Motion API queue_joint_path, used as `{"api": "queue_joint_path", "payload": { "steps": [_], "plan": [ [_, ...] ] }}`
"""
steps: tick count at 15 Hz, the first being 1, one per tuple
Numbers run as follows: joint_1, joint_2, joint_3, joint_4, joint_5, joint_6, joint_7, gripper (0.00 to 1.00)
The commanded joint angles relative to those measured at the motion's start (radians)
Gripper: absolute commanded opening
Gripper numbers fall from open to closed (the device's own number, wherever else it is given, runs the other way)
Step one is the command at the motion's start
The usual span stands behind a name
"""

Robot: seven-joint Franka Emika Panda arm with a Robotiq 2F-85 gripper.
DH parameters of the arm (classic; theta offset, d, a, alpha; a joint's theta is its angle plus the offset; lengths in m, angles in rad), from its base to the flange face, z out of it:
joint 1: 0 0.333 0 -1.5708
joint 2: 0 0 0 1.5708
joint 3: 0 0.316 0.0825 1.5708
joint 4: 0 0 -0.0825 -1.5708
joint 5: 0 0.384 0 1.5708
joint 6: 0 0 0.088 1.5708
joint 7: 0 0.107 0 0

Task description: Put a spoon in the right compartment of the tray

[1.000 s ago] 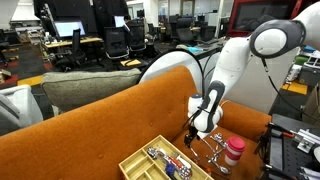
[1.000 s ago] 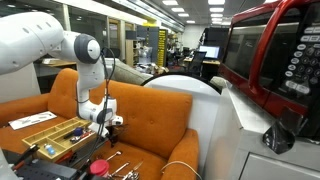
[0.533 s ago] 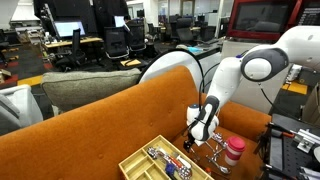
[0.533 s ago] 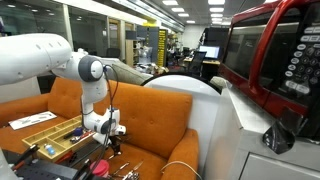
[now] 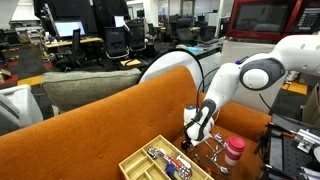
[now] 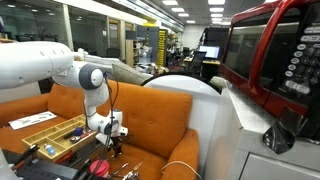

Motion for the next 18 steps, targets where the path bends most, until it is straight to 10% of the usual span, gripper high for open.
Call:
{"api": "queue_joint_path", "payload": {
  "steps": [1,9,18],
  "plan": [
    [0.015,-0.001,-0.019,0.021,0.028,-0.037,0.013,0.60],
    [0.011,0.000,-0.019,0.009,0.031,-0.063,0.023,0.03],
    [0.013,-0.025,-0.023,-0.034,0.006,0.003,0.037,0.01]
  ]
}}
